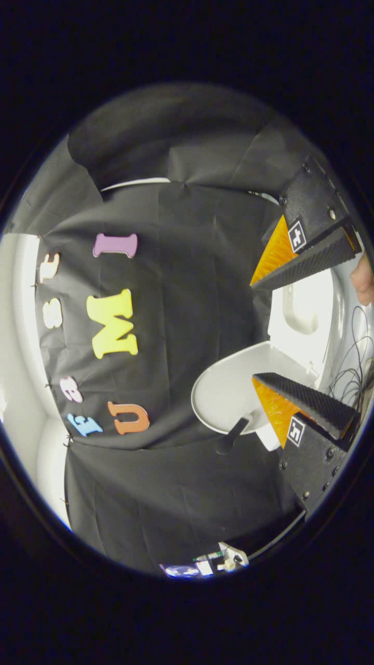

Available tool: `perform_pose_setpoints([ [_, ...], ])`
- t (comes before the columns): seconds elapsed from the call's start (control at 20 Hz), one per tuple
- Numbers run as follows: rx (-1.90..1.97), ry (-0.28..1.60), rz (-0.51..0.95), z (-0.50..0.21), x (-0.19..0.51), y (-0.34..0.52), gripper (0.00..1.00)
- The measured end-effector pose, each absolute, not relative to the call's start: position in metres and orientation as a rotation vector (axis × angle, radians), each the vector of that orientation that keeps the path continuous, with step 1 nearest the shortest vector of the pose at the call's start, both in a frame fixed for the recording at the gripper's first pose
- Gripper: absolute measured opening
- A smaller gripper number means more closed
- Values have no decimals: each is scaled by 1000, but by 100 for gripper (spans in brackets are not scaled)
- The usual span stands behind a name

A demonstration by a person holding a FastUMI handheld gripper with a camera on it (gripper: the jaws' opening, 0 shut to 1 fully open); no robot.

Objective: Open the toilet lid.

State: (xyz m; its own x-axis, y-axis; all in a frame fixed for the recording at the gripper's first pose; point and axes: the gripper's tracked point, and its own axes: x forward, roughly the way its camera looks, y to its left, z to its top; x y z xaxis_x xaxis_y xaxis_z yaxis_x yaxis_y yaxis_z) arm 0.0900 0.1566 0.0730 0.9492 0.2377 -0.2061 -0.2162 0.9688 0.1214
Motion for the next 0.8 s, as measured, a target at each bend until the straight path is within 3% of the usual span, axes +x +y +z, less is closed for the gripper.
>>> perform_pose_setpoints([
  [0.8, 89, 67, 218, 17, 43, 70, 98],
])
